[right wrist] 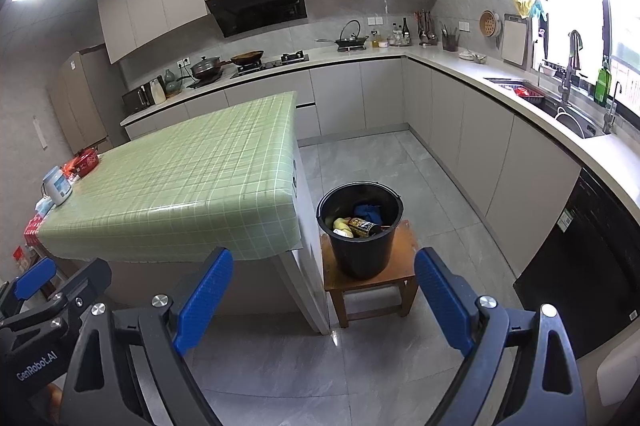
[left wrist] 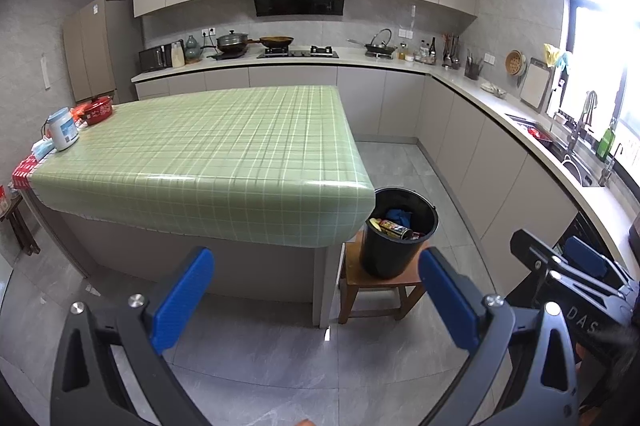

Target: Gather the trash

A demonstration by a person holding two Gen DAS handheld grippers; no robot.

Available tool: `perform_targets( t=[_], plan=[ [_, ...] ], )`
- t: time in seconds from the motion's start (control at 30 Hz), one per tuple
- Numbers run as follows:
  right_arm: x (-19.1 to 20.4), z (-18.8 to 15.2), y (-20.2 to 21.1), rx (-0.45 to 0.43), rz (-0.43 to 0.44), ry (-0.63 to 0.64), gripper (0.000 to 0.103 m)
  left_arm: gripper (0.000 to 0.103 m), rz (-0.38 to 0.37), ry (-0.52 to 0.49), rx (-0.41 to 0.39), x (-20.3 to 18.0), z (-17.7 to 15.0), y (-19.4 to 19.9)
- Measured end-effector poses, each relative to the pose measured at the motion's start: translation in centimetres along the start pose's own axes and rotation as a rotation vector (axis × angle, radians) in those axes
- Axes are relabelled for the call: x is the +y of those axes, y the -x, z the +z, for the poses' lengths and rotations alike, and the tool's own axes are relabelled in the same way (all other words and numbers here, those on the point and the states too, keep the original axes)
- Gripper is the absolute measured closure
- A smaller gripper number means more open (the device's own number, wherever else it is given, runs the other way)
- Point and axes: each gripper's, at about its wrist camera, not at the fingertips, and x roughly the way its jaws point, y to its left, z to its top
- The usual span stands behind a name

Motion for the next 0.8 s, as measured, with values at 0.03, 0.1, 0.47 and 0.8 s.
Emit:
perform_targets(
  t=[0.03, 0.1, 0.47, 0.8],
  plan=[
    [0.06, 0.03, -0.04, 0.001, 0.000, 0.001, 0.009, 0.000, 0.000, 0.000, 0.001, -0.01, 0.00, 0.02],
    [0.09, 0.00, -0.13, 0.003, 0.001, 0.001, 0.009, 0.000, -0.001, 0.000, 0.003, -0.13, 0.03, 0.03],
    [-0.04, -0.04, -0.30, 0.004, 0.002, -0.002, 0.009, 0.000, -0.002, 0.003, 0.003, -0.08, 0.02, 0.14],
    [-0.11, -0.17, -0.16, 0.008, 0.006, 0.002, 0.009, 0.000, -0.003, 0.003, 0.008, 0.04, 0.10, 0.17]
  ],
)
